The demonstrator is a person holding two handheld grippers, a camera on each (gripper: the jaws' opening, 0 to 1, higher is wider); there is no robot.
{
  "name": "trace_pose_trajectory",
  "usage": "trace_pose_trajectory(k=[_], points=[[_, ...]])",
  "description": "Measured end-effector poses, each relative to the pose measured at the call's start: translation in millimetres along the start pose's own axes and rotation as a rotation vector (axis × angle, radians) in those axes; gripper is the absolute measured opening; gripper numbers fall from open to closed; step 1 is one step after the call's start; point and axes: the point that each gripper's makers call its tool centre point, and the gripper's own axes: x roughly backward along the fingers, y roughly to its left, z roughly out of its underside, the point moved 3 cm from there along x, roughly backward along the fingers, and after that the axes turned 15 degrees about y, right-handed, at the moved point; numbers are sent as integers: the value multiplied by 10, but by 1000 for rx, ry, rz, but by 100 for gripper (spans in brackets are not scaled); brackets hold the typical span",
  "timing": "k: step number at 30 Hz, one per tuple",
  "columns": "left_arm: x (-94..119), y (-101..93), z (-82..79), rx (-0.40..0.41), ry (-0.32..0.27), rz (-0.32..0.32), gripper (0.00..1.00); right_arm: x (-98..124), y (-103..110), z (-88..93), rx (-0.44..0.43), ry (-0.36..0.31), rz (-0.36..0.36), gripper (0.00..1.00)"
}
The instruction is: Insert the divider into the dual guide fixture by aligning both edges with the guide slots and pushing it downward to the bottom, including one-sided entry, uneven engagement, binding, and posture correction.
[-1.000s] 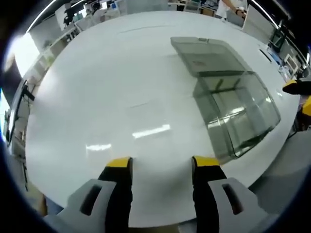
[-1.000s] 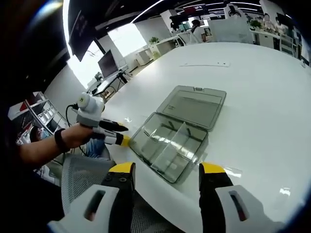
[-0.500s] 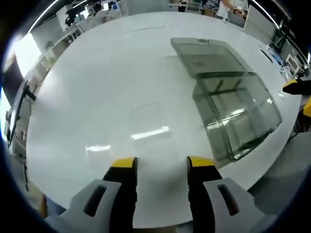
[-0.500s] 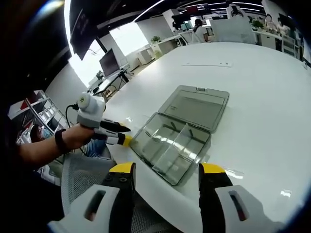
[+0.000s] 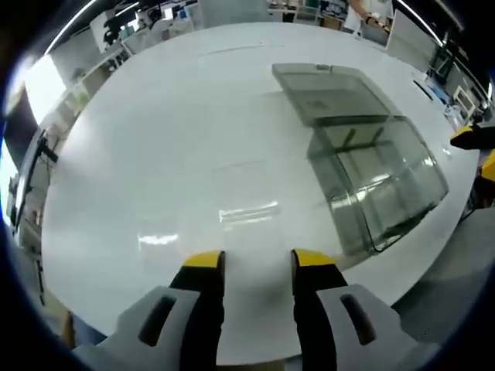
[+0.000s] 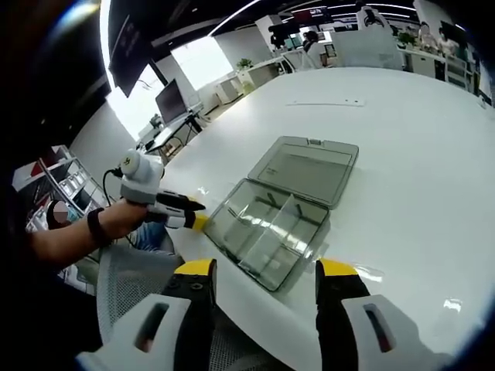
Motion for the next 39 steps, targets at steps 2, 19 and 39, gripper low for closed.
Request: trace_pose_trajectory(k=[2,19,39], points=[[-1,3,0,2,-4,2,33,-4,6,-1,3,3,1,48],[39,-9,7,13,-16,31,31,-4,47,-8,25,11,1,47],[66,-73,-36,113,-69,150,30,-12,51,5,34,22,3,46]])
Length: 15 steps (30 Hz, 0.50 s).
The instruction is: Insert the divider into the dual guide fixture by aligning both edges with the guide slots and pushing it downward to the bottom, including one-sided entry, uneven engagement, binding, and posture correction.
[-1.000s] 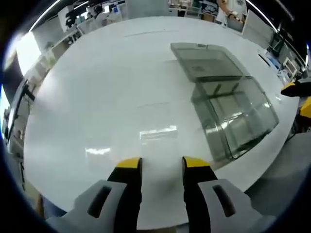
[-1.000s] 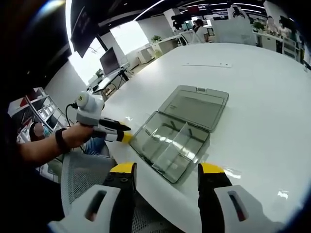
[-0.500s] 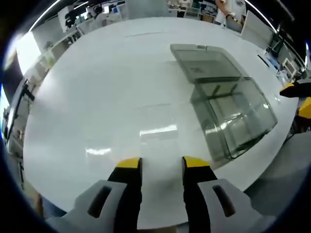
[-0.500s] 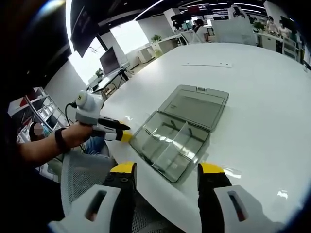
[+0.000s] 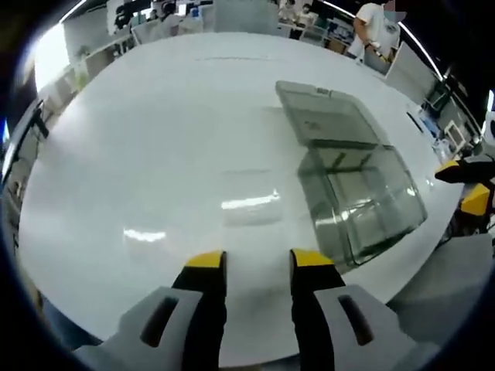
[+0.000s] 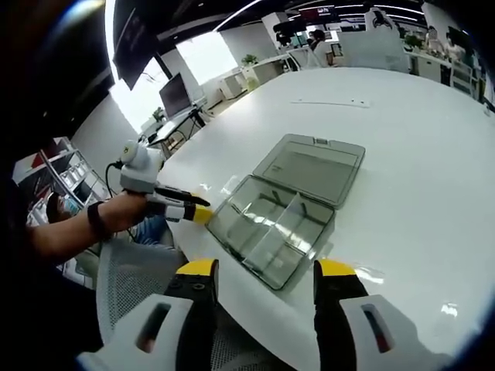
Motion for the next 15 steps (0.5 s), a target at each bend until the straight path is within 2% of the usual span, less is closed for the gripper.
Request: trace_pose_trajectory(k=[7,15], points=[[20,-47,5,-14,-1,0,30,-3,16,-2,6,5,-1,46],[133,-65,-6,23,-36,30,30,-1,54,-59,21,1,-9,45]])
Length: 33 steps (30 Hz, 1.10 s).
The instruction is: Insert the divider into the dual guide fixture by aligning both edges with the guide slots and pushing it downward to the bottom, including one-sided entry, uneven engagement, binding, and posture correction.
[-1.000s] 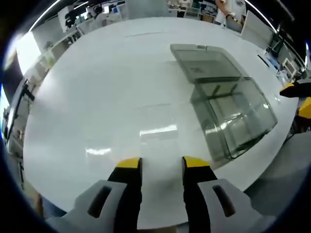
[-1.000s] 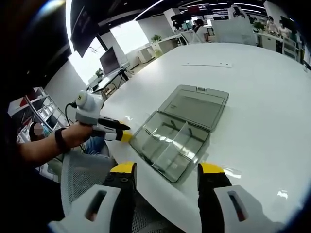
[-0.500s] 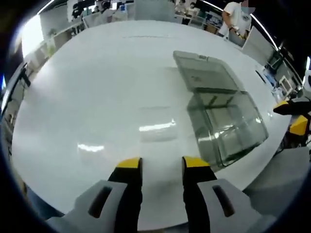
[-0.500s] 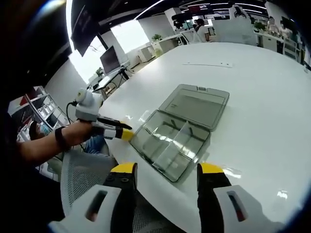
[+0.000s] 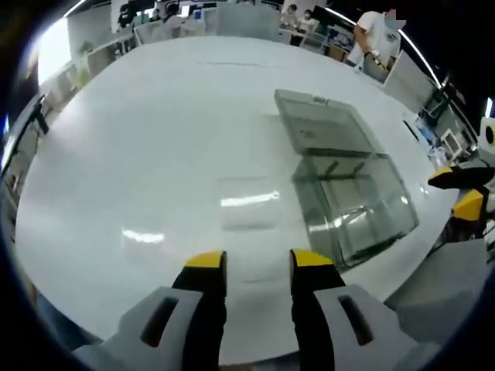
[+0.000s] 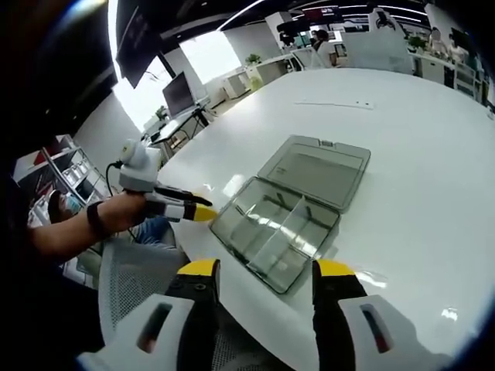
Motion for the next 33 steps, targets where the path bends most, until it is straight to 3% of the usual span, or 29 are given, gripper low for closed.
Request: trace_pose_trajectory(k=[13,33], points=[[189,-86,-118,28,-83,59,30,20,77,-113,23,-15,-17,42],[388,-201,-161,29,-151,113,30,34,169,-173,19,-52,-47,39]])
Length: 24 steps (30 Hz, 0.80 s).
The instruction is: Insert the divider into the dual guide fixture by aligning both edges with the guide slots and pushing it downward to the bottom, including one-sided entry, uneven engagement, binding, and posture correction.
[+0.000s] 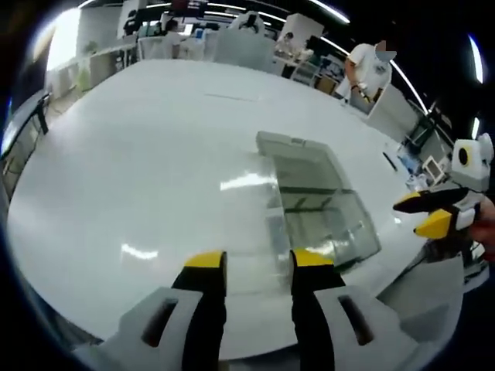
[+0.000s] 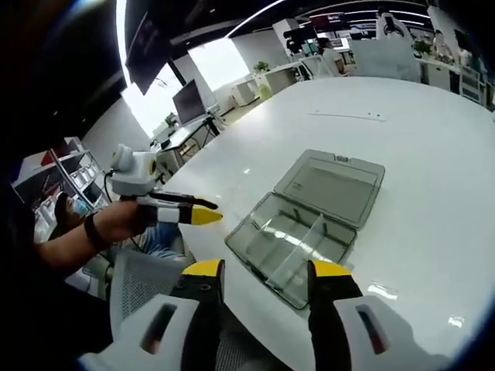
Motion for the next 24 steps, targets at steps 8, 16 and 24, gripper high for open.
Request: trace_pose_trajectory(k=[8,16,24], points=[[21,-109,-25,-10,-17,36,30,12,12,-14,-5,-11,-9,38],[54,-211,-44,-22,-27,62,30,12,52,-65,-5,-29,-31,36],[64,-337,-63,-47,-36,83,30,28,83,-106,-10,-48,-51,33]])
